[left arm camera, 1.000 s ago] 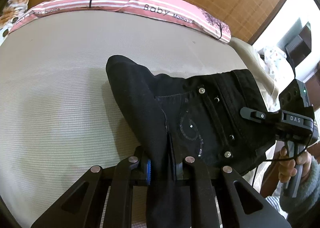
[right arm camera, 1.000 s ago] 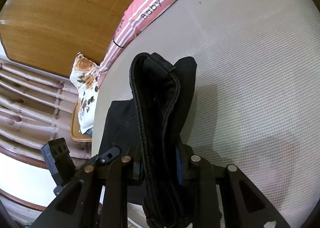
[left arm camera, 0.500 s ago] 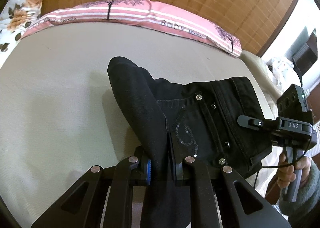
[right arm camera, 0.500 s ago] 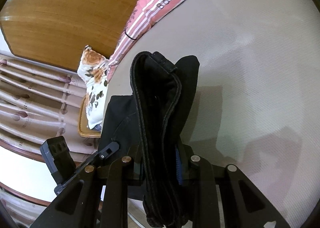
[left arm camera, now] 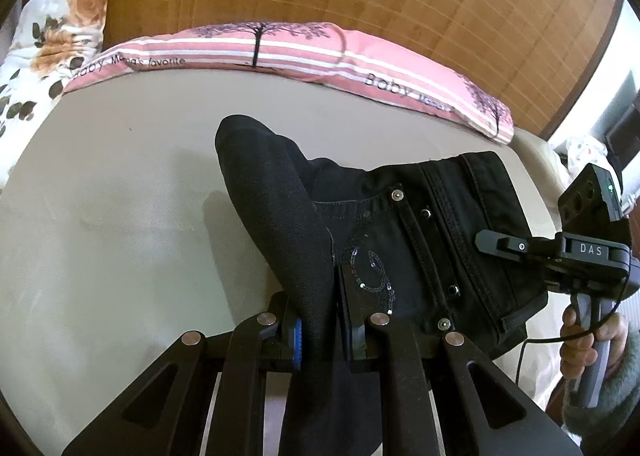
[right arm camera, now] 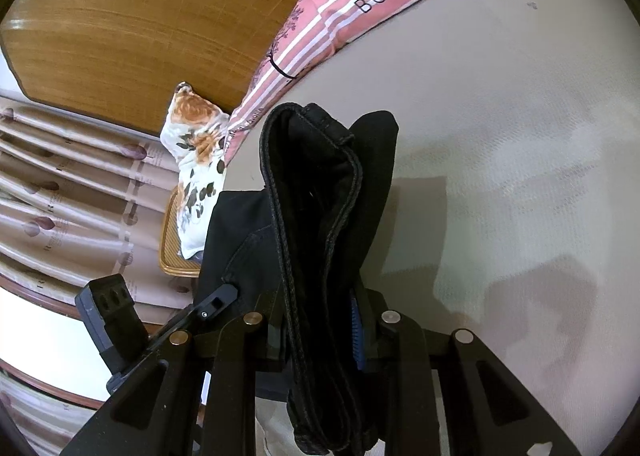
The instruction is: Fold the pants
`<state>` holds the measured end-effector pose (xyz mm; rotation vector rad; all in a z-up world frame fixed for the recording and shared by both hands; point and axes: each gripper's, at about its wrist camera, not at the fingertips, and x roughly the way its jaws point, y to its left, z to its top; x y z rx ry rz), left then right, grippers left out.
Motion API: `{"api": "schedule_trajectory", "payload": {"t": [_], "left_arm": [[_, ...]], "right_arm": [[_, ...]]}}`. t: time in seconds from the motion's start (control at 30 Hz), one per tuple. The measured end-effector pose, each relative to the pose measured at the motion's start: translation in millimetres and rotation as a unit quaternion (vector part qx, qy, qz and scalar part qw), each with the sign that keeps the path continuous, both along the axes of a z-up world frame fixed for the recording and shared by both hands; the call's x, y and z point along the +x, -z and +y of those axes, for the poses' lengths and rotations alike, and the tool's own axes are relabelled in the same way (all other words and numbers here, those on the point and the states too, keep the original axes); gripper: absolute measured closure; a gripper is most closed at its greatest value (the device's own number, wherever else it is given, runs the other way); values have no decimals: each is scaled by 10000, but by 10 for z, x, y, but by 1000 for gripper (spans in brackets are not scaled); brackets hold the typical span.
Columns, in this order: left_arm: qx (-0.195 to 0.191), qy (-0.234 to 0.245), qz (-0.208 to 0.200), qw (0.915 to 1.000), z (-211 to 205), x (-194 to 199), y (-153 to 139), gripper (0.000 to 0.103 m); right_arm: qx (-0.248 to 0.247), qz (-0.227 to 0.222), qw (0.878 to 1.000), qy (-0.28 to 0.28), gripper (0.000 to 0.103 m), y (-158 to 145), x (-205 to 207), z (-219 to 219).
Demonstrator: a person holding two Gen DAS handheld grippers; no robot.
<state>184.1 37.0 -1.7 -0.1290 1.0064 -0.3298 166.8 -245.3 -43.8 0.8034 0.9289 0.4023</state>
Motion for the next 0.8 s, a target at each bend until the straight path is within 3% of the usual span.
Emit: {"api": "schedule_trajectory", "payload": {"t": [0.5, 0.7, 0.77, 0.8], "left_arm": [[99, -131, 71, 9998, 148, 461, 180, 88], [186, -270, 338, 9989, 352, 575, 514, 84], [82, -294, 476, 9984, 419, 586, 624, 79], [82, -309, 518, 9981, 438, 585, 670, 75]], "right_arm": [[-68, 185, 9998, 53, 81, 114, 413, 49], [-778, 286, 9963, 242, 80, 272, 490, -14], [-1038, 320, 9938, 253, 78, 338, 497, 1], [-1183, 309, 9922, 260, 71, 346, 497, 17]]}}
